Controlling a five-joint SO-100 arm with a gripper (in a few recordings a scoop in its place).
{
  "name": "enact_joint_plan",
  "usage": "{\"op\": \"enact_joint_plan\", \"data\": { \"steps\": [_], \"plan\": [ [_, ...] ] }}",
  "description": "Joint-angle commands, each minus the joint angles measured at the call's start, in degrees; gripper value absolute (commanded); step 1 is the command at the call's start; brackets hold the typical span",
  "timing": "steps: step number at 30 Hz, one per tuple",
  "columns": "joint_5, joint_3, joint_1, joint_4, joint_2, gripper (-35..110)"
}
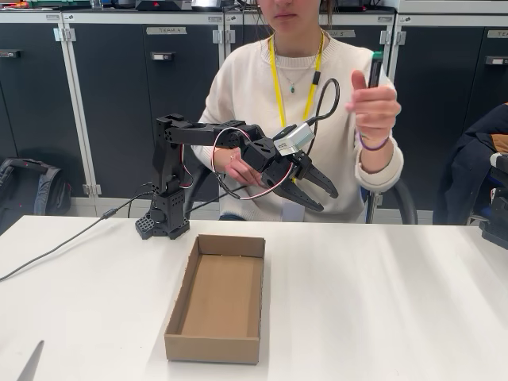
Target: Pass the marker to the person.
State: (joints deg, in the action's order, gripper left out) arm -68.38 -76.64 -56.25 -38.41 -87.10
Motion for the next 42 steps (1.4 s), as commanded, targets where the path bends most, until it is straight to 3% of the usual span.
{"op": "enact_joint_plan", "data": {
  "steps": [1, 42],
  "plan": [
    [0.18, 0.62, 0.18, 0.26, -4.66, 21],
    [0.18, -1.23, 1.05, 0.53, -5.10, 22]
  ]
}}
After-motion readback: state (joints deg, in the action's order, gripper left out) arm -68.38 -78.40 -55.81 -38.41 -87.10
